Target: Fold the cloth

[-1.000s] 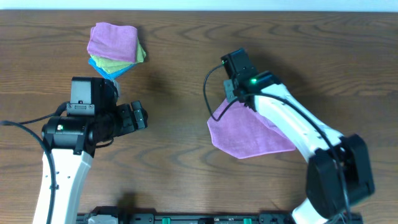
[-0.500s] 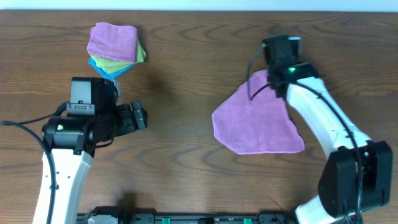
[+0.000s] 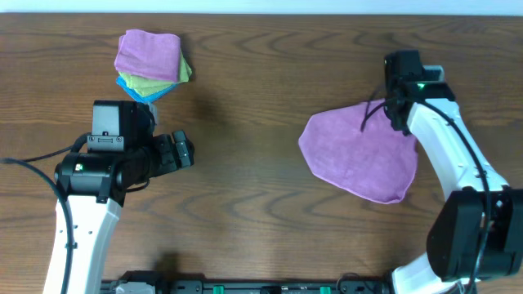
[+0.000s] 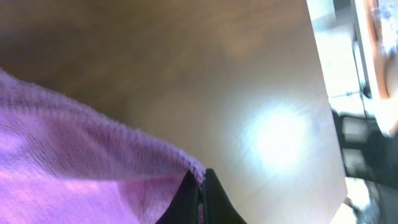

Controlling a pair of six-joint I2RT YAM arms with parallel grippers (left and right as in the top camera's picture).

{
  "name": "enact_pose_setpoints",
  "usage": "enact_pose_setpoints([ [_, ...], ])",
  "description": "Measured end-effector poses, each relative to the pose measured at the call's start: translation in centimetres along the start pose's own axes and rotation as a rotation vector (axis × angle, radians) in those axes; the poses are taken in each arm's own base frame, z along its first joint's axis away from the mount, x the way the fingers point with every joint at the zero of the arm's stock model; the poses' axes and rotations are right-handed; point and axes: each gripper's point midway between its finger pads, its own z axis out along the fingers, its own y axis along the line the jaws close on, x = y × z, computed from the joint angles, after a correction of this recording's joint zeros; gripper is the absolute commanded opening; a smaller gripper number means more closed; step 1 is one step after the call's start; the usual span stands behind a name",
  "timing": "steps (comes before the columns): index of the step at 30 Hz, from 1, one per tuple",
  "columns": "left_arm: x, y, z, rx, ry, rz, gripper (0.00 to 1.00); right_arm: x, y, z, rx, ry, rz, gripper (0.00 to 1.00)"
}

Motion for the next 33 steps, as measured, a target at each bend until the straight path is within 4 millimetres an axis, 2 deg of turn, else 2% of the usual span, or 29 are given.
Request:
enact_pose_setpoints([
  [4,-0.1,-0.1,0.0,0.002,-0.005,0.001,0.96,3.8,-2.1,0.0,0.074,0.145,0.030,0.01],
  [6,-0.4,-0.2,0.0,0.006,-0.017,0.004,0.96,4.9,-2.7,-0.2,0.099,0.182,0.053,0.05],
  [7,-0.6,-0.2,0.0,0.008,-0.023,0.005,0.96,5.2,-2.8,-0.3,0.108,0.192,0.070,0.22],
  [9,-0.7,-0.2,0.0,0.010,-0.026,0.006,0.96,5.3,-2.9,-0.3,0.117,0.194,0.108,0.38],
  [11,-0.7,-0.3,0.0,0.011,-0.030,0.007,0.96,5.1,-2.8,-0.3,0.115,0.186,0.136,0.60],
  [12,-0.8,-0.3,0.0,0.011,-0.031,0.007,0.96,4.9,-2.7,-0.2,0.111,0.177,0.148,0.65],
  [17,-1.0,-0.4,0.0,0.015,-0.041,0.010,0.96,3.0,-1.8,0.0,0.073,0.107,0.144,0.71],
  [19,-1.1,-0.4,0.0,0.017,-0.045,0.011,0.96,2.1,-0.8,-0.1,0.033,0.079,0.119,0.73],
  [22,-1.2,-0.5,-0.1,0.018,-0.049,0.012,0.96,1.2,1.7,-0.6,-0.100,0.053,0.051,0.73],
  [28,-1.2,-0.5,-0.1,0.018,-0.049,0.012,0.96,1.1,8.7,-3.5,-0.485,0.044,-0.090,0.74],
  [33,-1.2,-0.5,-0.1,0.018,-0.049,0.012,0.96,1.2,13.4,-6.3,-0.721,0.024,-0.147,0.79],
])
